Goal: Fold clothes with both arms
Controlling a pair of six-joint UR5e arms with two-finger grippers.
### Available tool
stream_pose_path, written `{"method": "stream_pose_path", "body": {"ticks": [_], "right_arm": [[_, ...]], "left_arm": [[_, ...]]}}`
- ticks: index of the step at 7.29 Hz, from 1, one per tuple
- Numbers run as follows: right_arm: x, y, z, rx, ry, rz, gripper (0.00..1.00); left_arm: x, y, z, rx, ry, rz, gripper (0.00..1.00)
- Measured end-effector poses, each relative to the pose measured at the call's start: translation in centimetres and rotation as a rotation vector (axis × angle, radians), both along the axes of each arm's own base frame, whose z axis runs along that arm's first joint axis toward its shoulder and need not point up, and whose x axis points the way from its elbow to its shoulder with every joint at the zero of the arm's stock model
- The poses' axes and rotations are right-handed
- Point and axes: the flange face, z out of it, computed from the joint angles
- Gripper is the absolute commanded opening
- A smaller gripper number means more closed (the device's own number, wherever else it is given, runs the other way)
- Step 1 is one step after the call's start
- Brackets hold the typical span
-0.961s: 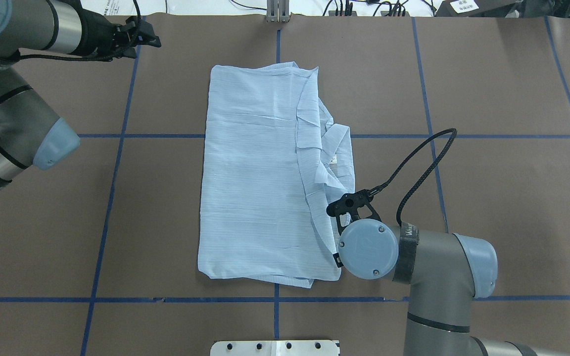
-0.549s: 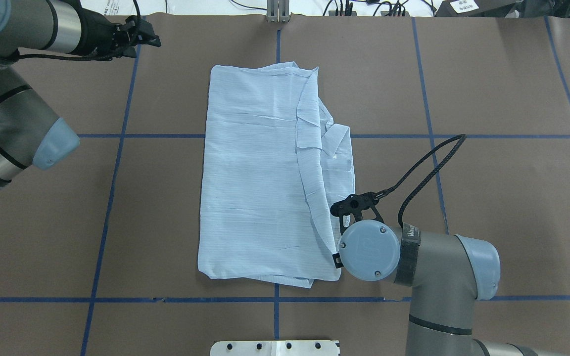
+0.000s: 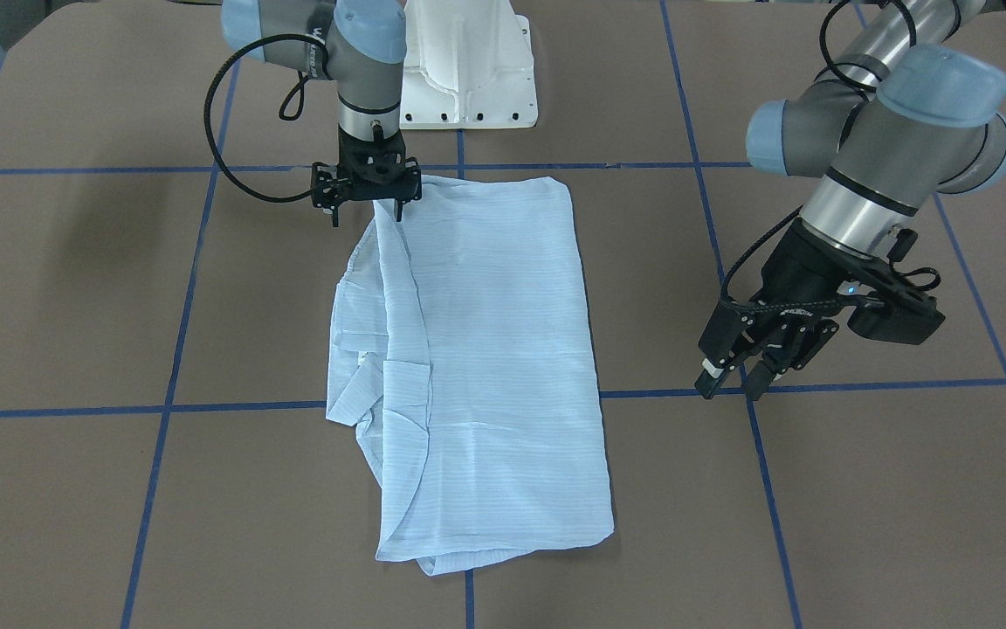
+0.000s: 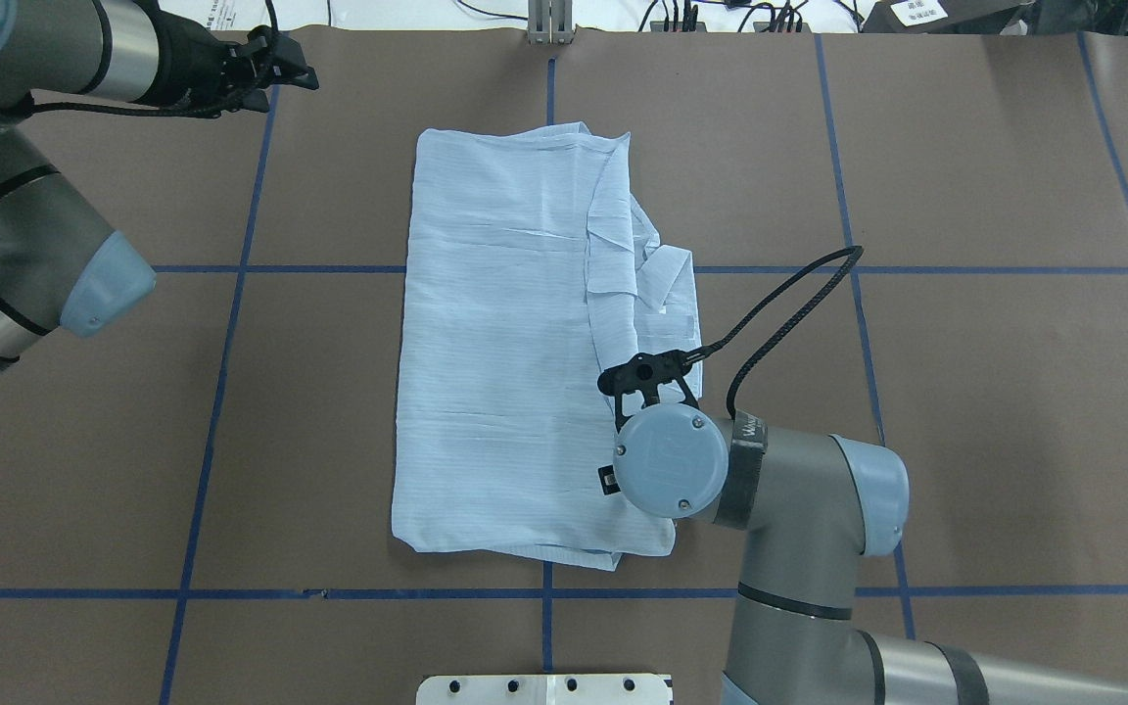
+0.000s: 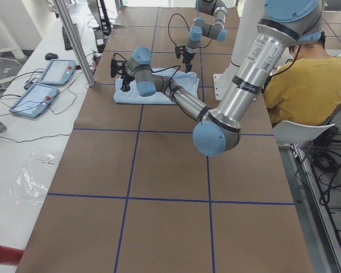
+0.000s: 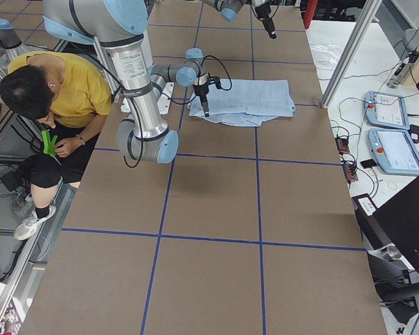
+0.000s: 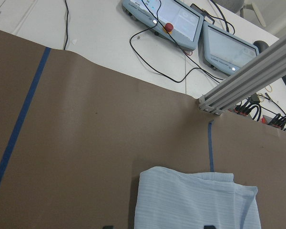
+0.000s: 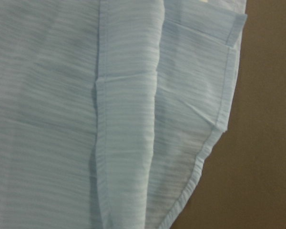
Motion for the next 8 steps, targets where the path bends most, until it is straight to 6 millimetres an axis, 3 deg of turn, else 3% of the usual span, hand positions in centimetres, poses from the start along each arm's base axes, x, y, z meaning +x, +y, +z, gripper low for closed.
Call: {"method": "stream_pose_path", "body": {"ticks": [2, 5, 6, 8], "right_arm": [[-1.2, -1.1, 0.1, 0.013, 0.011, -0.009, 1.0], [-1.0, -2.5, 1.8, 0.018, 0.05, -0.026, 1.0], [-0.1, -3.2, 2.3, 0.018, 0.056, -0.029, 1.0], [4.1, -4.6, 4.6, 0.034, 0.077, -0.057, 1.0]], "left_arm": [[-0.2, 0.2, -0.3, 0.004, 0.003, -0.001, 0.7], [-0.3, 0.3, -0.5, -0.007, -0.004, -0.002, 0.7], [-0.3, 0.3, -0.5, -0.008, -0.005, -0.002, 0.7], [-0.3, 0.3, -0.5, -0.008, -0.005, -0.002, 0.7]]}}
